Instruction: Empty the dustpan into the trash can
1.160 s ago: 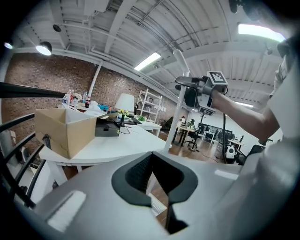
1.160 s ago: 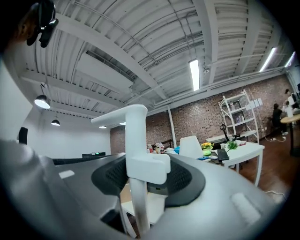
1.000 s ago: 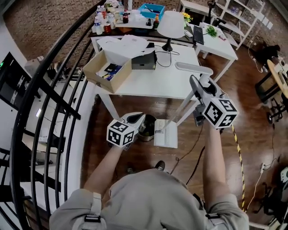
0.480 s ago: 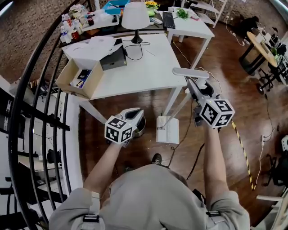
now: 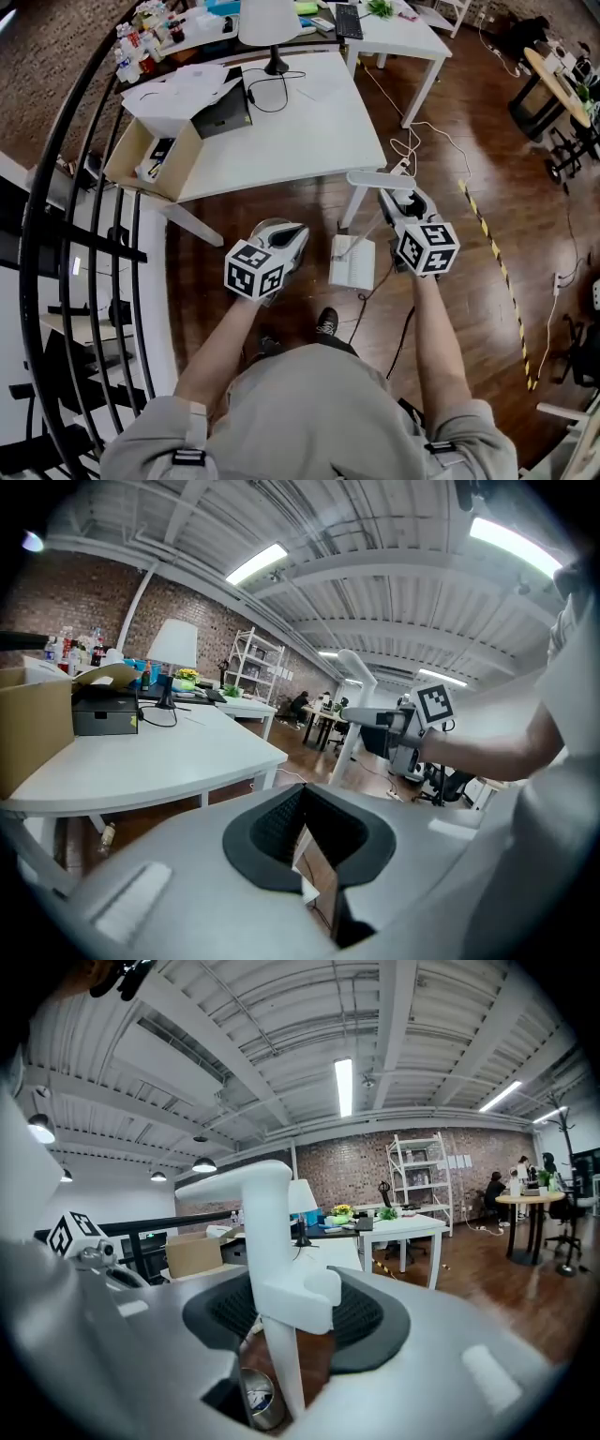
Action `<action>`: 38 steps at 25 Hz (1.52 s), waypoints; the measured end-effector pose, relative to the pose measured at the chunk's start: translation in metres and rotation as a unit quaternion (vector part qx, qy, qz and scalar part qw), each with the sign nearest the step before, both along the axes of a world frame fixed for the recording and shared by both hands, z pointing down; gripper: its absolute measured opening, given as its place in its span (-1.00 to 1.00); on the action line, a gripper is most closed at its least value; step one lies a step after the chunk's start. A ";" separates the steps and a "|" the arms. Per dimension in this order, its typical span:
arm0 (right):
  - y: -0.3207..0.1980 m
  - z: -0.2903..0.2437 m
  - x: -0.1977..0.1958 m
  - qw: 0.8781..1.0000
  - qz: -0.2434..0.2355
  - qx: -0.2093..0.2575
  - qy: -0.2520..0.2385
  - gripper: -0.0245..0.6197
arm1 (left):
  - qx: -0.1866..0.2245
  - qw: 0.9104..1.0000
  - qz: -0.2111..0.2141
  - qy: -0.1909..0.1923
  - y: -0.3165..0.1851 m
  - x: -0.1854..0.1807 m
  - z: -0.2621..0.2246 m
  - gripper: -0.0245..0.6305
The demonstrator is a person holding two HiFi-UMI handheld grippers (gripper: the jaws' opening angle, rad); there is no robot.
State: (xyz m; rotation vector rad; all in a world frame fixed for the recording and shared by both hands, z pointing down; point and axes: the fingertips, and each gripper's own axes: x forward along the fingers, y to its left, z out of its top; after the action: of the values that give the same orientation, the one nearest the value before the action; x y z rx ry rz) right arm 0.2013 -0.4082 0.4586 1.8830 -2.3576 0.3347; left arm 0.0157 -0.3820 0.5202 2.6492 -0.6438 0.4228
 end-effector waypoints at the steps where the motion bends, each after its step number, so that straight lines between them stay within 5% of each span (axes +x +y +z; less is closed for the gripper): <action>1: -0.002 0.011 0.002 1.000 -0.001 -0.004 0.001 -0.31 | -0.001 1.000 -0.002 -0.002 0.000 0.003 0.002 -0.91; 24: -0.067 0.193 0.017 0.995 -0.024 -0.099 0.025 -0.31 | -0.043 0.998 -0.051 -0.010 -0.028 0.043 0.056 -0.91; 38: -0.083 0.227 -0.057 0.977 -0.088 -0.192 0.021 -0.32 | -0.051 0.997 -0.065 -0.005 -0.030 0.015 0.045 -0.91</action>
State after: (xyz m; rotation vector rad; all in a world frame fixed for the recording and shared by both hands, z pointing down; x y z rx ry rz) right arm 0.1439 -0.4912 0.6860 1.4813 -2.2128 0.6674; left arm 0.0306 -0.4117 0.5657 2.4941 -0.7724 0.4203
